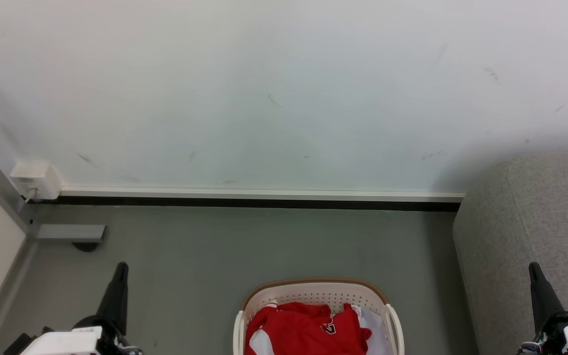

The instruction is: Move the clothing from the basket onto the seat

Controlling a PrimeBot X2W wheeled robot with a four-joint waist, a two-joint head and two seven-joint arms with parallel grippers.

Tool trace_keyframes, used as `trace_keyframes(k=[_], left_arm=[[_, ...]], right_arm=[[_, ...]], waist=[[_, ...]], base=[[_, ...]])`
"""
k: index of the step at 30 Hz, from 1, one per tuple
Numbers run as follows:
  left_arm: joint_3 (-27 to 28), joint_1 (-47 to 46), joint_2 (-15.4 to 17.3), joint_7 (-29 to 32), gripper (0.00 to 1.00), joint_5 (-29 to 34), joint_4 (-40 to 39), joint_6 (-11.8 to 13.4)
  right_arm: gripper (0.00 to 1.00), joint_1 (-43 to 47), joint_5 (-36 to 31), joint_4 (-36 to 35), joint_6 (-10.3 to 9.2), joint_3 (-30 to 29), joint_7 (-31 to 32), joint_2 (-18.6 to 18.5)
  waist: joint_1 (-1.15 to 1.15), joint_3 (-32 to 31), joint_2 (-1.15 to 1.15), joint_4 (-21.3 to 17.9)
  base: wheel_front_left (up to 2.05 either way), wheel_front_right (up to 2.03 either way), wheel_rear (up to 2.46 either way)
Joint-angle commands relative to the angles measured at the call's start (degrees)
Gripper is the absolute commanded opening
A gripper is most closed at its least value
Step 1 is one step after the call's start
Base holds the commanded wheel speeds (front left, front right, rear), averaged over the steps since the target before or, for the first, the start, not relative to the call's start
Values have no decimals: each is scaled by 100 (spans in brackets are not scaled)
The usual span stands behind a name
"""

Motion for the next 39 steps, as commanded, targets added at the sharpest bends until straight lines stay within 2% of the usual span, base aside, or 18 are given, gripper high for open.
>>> trace_keyframes(k=[1,33,34,39], left_arm=[[9,-41,12,18,0,-78,-7,-27],[9,-41,12,18,0,-78,-7,-27],[0,0,0,-1,100,0,-1,1],[-31,100,-30,-74,100,6,70,12]], right_arm=[[0,-70,-21,-23,-13,-12,12,-6],[0,-70,-21,-23,-13,-12,11,-6],[100,-1,0,-1,0,1,0,0],[100,77,4,54,0,91,-67,30]], waist=[[0,0,0,0],[0,0,0,0],[0,0,0,0],[0,1,0,0]], base=[[0,0,0],[0,0,0],[0,0,0],[0,0,0]])
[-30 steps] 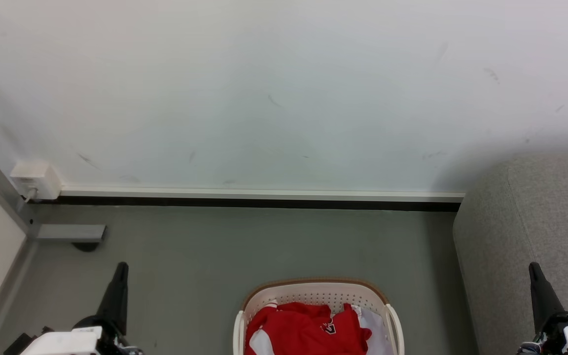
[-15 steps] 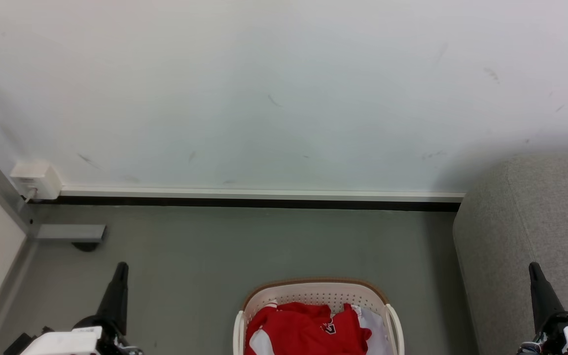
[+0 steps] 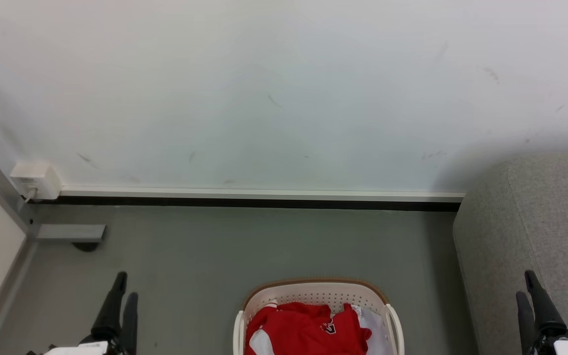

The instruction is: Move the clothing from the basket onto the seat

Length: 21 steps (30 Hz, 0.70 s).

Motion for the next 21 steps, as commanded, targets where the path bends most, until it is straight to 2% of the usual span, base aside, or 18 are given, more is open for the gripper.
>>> trace_keyframes(k=[1,13,21], left_arm=[[-23,-75,23,-91,100,3,-129,-11],[-57,-24,31,-403,100,326,-423,-16],[-67,26,37,-605,100,1100,-658,-20]], right_arm=[[100,-100,6,-149,0,83,-85,-36],[100,-160,-195,-446,-1,426,-405,-44],[100,-187,-707,-656,-2,623,-607,-58]], waist=[[0,1,0,1],[0,-7,0,-2],[0,-25,0,-18]], base=[[0,0,0],[0,0,0],[0,0,0]])
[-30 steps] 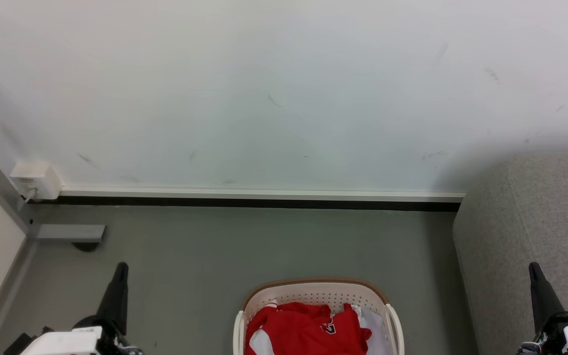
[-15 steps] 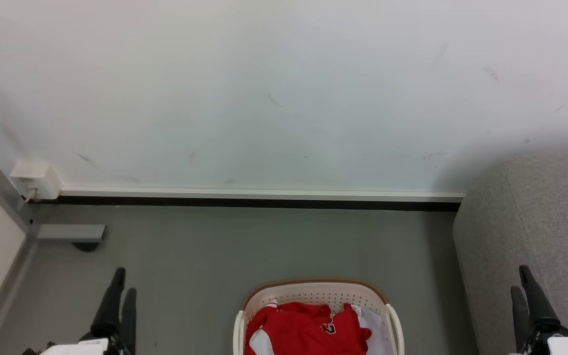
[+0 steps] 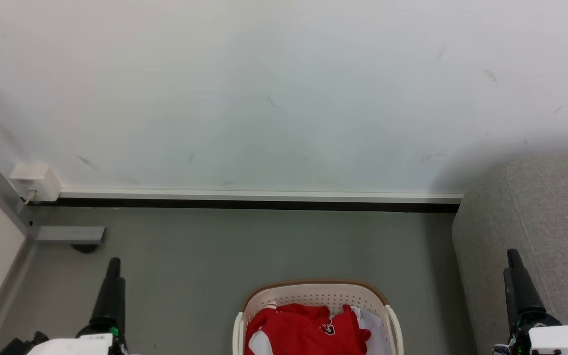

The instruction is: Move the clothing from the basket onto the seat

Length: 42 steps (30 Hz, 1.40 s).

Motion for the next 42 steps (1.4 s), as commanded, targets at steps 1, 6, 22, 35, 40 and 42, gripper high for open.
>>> trace_keyframes(k=[1,6,22,35,40,42], left_arm=[[18,-47,41,-74,100,229,-149,-27],[26,-12,44,-187,100,846,-235,-29],[-97,95,54,-517,100,2990,-593,47],[-226,192,69,-755,100,4512,-696,258],[-323,231,105,-832,100,5020,-693,345],[-352,258,108,-864,100,5142,-672,350]], right_arm=[[100,-149,-152,-156,-2,56,-72,-62],[100,-157,-644,-174,-3,198,-187,-133],[100,-181,-2527,-199,-4,450,-522,-180],[100,-137,-3900,-173,-5,623,-756,-188],[100,-152,-4303,-52,-6,694,-832,-198],[100,-155,-4449,8,-6,742,-870,-207]], waist=[[0,-3,0,-4],[0,-13,0,-16],[0,-51,0,-66],[0,-116,0,-100],[0,-141,0,-102],[0,-151,0,-102]], base=[[0,0,0],[0,0,0],[0,0,0],[0,0,0],[0,0,0],[0,0,0]])
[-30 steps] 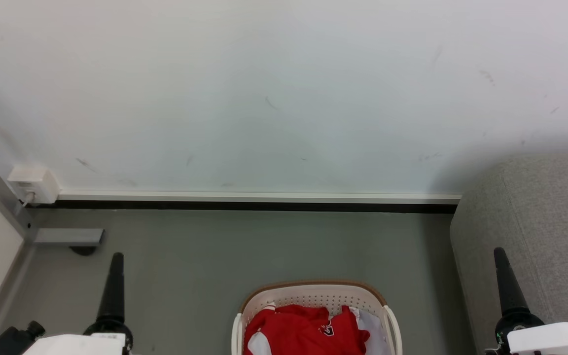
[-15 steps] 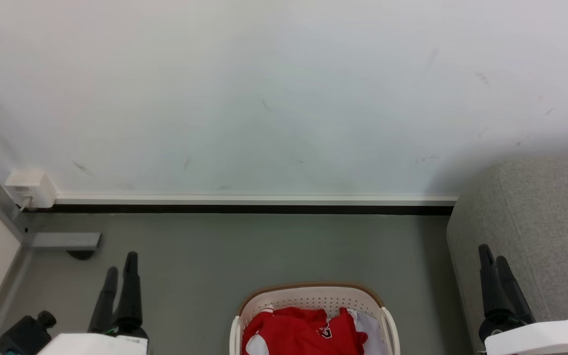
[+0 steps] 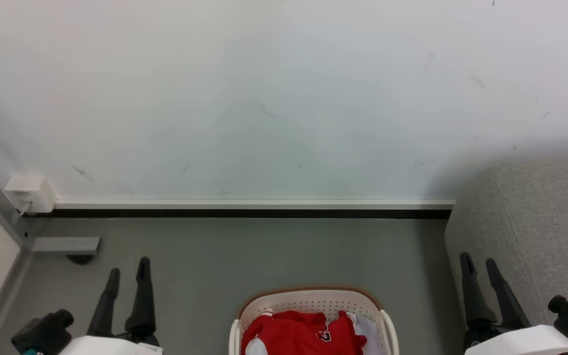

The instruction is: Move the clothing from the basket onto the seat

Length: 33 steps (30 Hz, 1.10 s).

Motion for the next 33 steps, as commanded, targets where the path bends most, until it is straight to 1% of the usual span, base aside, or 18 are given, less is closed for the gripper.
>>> trace_keyframes(k=[1,15,33], left_arm=[[-18,29,62,-57,100,238,-56,9],[-162,103,142,-273,100,1097,-115,151],[-272,161,182,-499,100,2005,-122,205]], right_arm=[[100,-128,-215,20,-6,62,-69,-59],[100,-164,-963,95,-7,280,-284,-66],[100,-186,-1763,120,-9,387,-509,-30]], waist=[[0,-9,0,1],[0,-52,0,-20],[0,-128,0,-40]], base=[[0,0,0],[0,0,0],[0,0,0]])
